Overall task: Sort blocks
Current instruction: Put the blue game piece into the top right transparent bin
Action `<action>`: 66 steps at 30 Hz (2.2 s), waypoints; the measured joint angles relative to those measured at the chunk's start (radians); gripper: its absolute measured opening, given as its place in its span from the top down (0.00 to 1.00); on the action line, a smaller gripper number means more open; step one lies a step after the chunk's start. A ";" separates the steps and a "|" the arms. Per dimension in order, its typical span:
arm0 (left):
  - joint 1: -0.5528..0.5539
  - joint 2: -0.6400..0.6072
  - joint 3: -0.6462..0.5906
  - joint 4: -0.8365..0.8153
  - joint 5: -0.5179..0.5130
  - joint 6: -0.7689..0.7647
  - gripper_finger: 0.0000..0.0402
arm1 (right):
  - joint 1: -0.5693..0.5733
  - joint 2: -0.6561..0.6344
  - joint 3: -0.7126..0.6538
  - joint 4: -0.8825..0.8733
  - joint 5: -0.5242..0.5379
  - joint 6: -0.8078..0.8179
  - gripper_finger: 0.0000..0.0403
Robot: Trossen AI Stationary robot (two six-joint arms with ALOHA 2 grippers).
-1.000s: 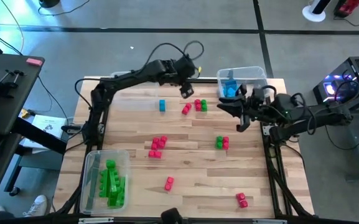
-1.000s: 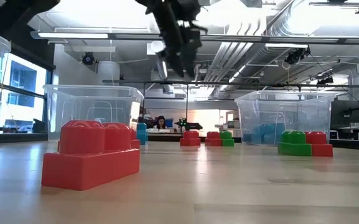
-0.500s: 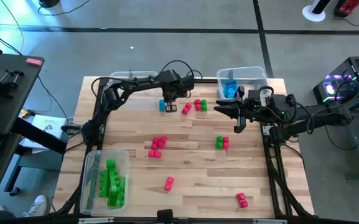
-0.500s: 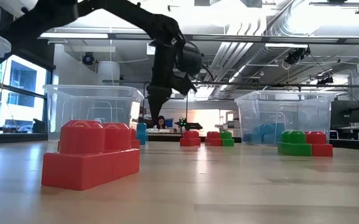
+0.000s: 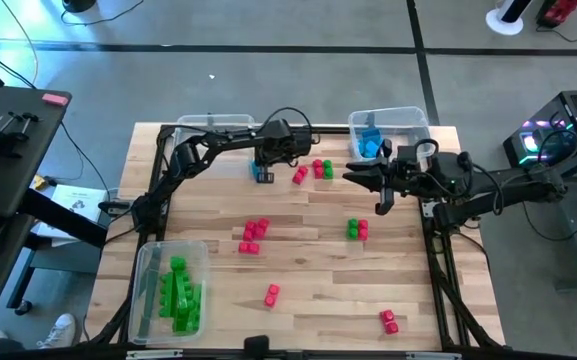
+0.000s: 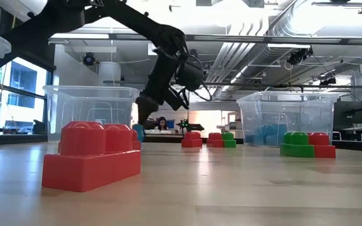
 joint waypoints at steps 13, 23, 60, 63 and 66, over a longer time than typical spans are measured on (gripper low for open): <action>-0.063 -0.008 0.002 -0.092 0.166 -0.106 1.00 | 0.000 0.000 0.000 -0.022 0.000 -0.006 1.00; -0.214 -0.008 0.018 -0.073 0.291 -0.101 1.00 | 0.000 0.000 0.000 -0.039 -0.011 0.000 1.00; -0.283 -0.665 -0.777 0.828 0.482 -0.640 0.36 | 0.000 0.000 0.000 -0.080 -0.010 0.020 1.00; -0.272 -0.622 -0.777 0.783 0.479 -0.629 0.30 | 0.000 0.000 0.000 -0.092 -0.010 0.020 1.00; -0.274 -0.586 -0.778 0.771 0.462 -0.629 0.29 | 0.000 0.000 0.000 -0.105 -0.010 0.020 1.00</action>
